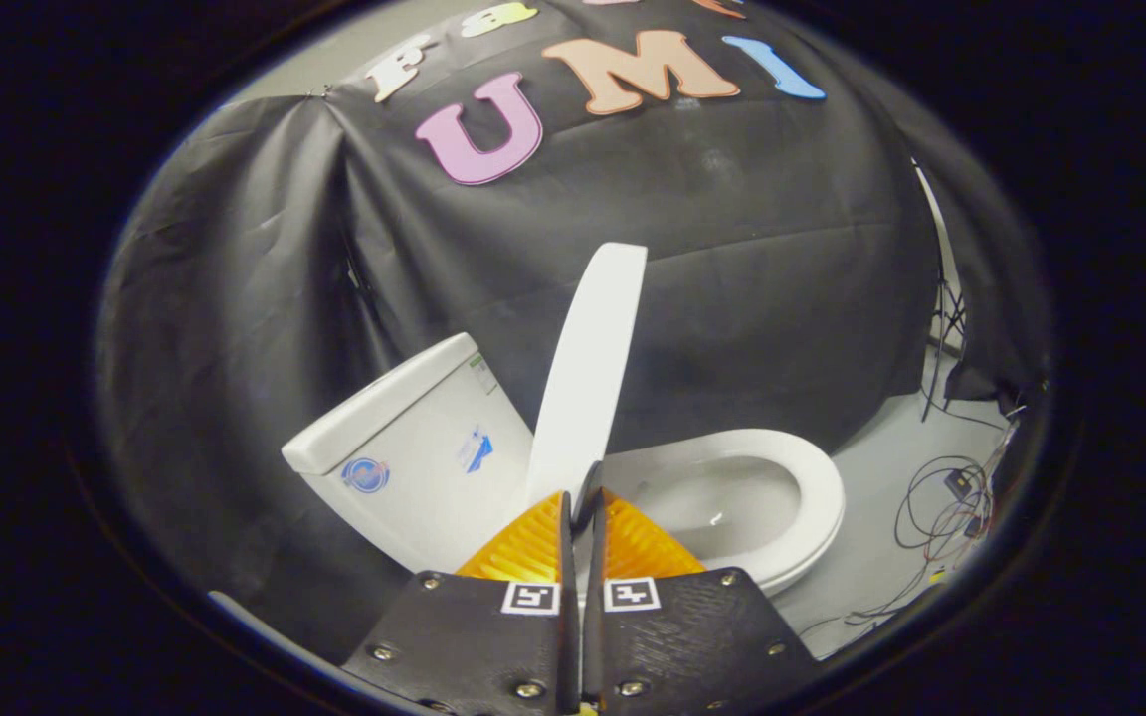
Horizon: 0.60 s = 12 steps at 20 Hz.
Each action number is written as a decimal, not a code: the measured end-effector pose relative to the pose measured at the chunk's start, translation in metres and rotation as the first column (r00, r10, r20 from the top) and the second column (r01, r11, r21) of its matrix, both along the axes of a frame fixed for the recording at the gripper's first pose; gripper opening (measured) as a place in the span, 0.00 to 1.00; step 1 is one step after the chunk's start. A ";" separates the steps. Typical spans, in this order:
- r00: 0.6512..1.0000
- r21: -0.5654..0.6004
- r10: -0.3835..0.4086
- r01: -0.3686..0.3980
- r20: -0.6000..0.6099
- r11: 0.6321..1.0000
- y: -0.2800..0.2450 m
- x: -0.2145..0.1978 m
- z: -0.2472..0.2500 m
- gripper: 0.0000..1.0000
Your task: Open the toilet lid.
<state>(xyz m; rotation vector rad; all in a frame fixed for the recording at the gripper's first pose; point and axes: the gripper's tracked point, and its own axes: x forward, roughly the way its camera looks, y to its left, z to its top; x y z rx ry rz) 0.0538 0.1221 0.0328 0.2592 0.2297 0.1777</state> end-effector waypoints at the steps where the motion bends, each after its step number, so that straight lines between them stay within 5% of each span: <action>1: 1.000 -0.008 -0.002 0.002 0.009 1.000 0.003 0.001 0.002 0.02; 12: 0.999 -0.031 0.017 -0.016 0.029 0.999 0.021 0.000 0.008 0.02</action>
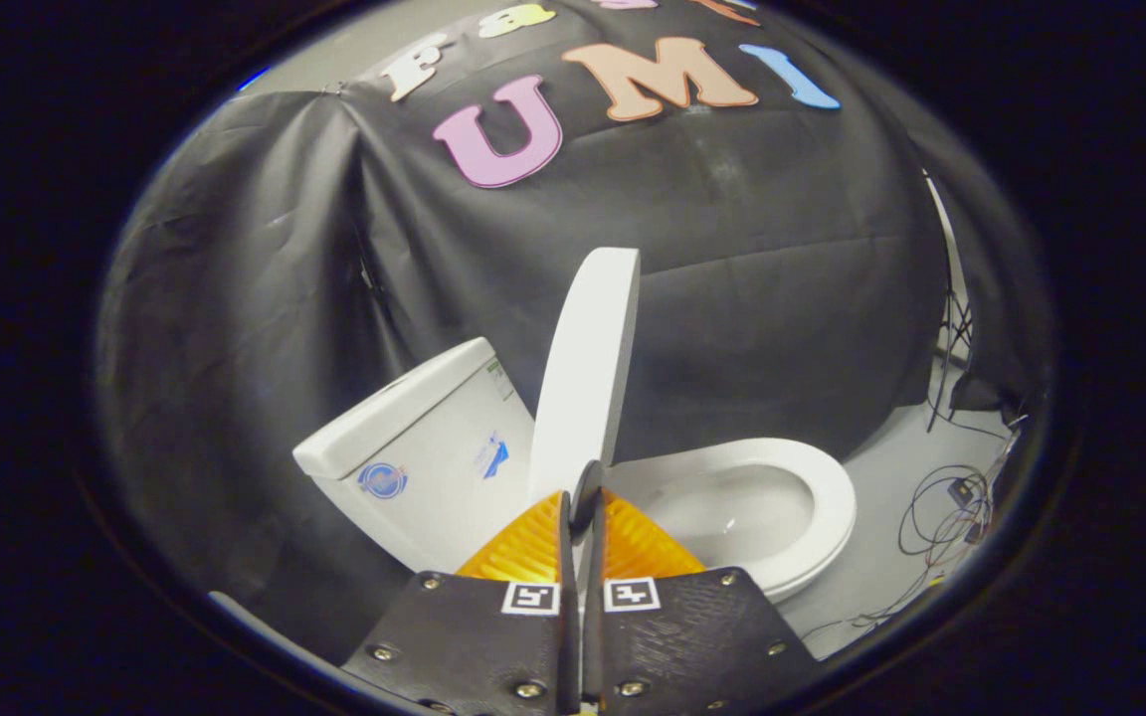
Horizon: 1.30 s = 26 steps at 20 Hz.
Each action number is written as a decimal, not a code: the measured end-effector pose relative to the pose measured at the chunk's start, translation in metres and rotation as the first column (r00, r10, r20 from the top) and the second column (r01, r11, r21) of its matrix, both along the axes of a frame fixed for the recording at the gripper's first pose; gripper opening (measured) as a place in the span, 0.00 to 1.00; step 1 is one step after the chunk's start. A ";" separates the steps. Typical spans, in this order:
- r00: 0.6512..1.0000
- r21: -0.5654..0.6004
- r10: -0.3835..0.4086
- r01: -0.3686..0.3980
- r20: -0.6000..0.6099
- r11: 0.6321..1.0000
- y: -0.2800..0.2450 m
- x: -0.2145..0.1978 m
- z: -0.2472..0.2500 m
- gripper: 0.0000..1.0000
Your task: Open the toilet lid.
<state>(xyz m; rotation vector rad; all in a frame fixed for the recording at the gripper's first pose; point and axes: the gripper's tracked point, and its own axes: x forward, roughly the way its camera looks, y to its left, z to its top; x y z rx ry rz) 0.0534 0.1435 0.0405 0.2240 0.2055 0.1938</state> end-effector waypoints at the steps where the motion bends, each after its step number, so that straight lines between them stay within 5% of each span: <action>1: 1.000 -0.001 0.005 -0.005 0.004 1.000 0.003 -0.001 0.001 0.02; 26: 0.996 -0.138 0.003 0.010 0.091 0.990 0.045 -0.004 0.012 0.02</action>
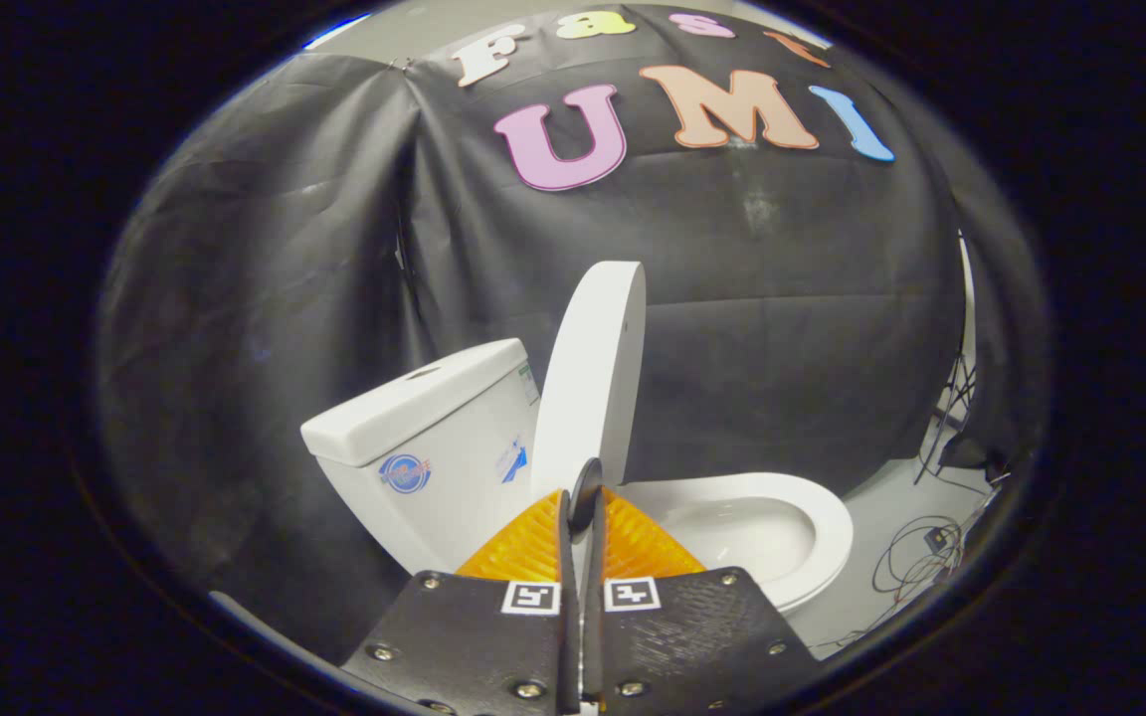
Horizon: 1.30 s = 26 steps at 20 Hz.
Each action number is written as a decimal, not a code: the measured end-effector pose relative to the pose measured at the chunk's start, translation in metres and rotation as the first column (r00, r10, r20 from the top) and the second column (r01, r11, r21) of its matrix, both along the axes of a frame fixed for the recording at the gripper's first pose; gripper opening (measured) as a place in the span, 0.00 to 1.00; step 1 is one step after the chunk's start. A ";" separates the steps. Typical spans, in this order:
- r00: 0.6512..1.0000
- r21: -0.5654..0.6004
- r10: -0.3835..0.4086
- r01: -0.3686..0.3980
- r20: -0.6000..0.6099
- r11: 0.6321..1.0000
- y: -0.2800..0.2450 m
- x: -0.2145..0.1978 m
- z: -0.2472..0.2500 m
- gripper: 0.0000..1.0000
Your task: Open the toilet lid.
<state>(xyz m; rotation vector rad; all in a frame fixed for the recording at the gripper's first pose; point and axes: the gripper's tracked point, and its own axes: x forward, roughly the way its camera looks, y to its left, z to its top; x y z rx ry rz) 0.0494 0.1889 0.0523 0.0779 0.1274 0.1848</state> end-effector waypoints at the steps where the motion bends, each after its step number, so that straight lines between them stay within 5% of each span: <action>1: 1.000 -0.004 0.002 -0.002 0.003 1.000 0.003 0.000 0.000 0.02; 26: 0.996 -0.108 0.057 -0.049 0.073 0.993 0.063 0.001 0.006 0.03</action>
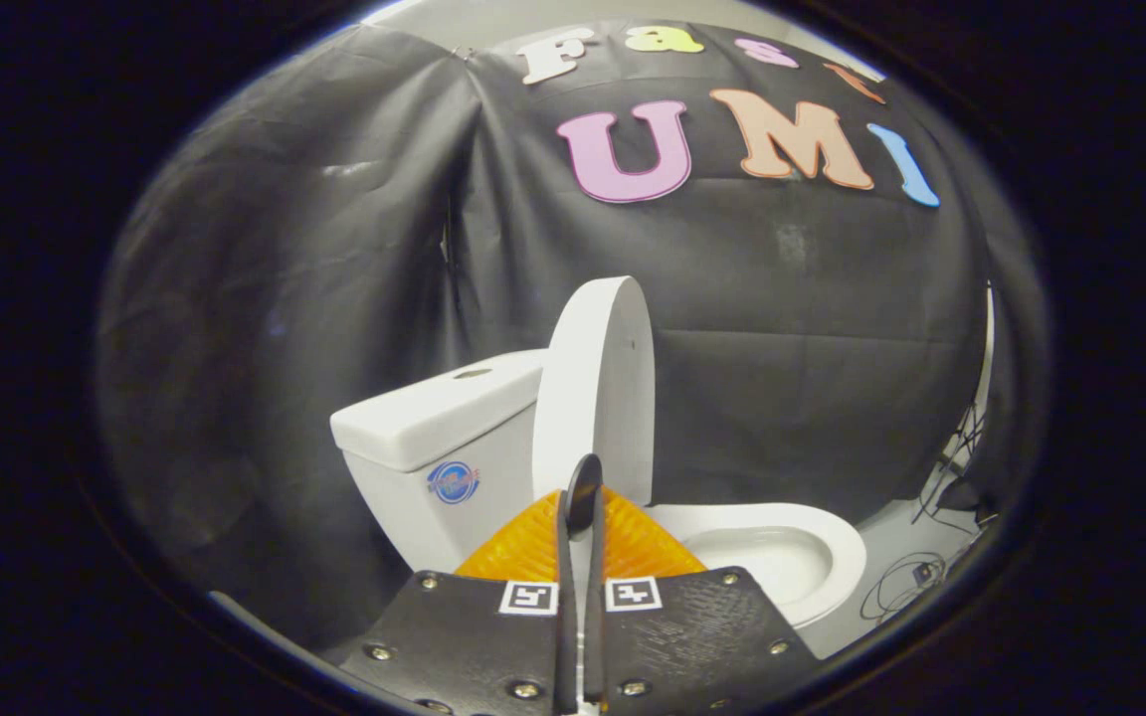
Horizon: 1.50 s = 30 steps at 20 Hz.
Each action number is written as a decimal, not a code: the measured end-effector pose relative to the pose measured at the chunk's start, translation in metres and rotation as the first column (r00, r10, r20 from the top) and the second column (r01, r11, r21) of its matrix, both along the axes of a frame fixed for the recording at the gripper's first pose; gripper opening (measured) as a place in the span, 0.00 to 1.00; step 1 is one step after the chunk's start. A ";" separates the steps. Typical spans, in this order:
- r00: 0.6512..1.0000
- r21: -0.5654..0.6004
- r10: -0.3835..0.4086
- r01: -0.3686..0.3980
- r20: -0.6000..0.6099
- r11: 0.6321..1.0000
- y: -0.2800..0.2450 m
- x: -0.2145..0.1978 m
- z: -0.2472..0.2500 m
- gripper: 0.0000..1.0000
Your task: Open the toilet lid.
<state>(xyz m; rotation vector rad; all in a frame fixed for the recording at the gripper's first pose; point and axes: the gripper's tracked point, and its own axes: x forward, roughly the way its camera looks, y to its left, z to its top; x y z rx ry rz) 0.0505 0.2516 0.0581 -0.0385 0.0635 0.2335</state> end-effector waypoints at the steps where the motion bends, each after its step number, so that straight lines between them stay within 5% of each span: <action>1: 1.000 -0.014 0.000 0.000 -0.002 1.000 0.003 0.001 -0.001 0.03; 13: 0.994 -0.044 0.080 -0.083 -0.075 0.996 0.031 -0.001 -0.026 0.03; 15: 0.984 -0.008 0.140 -0.141 -0.108 0.990 0.048 -0.005 -0.039 0.03; 26: 0.984 -0.053 0.157 -0.162 -0.079 0.985 0.048 -0.013 -0.032 0.02; 30: 0.984 -0.020 0.154 -0.156 -0.087 0.988 0.033 -0.020 -0.022 0.09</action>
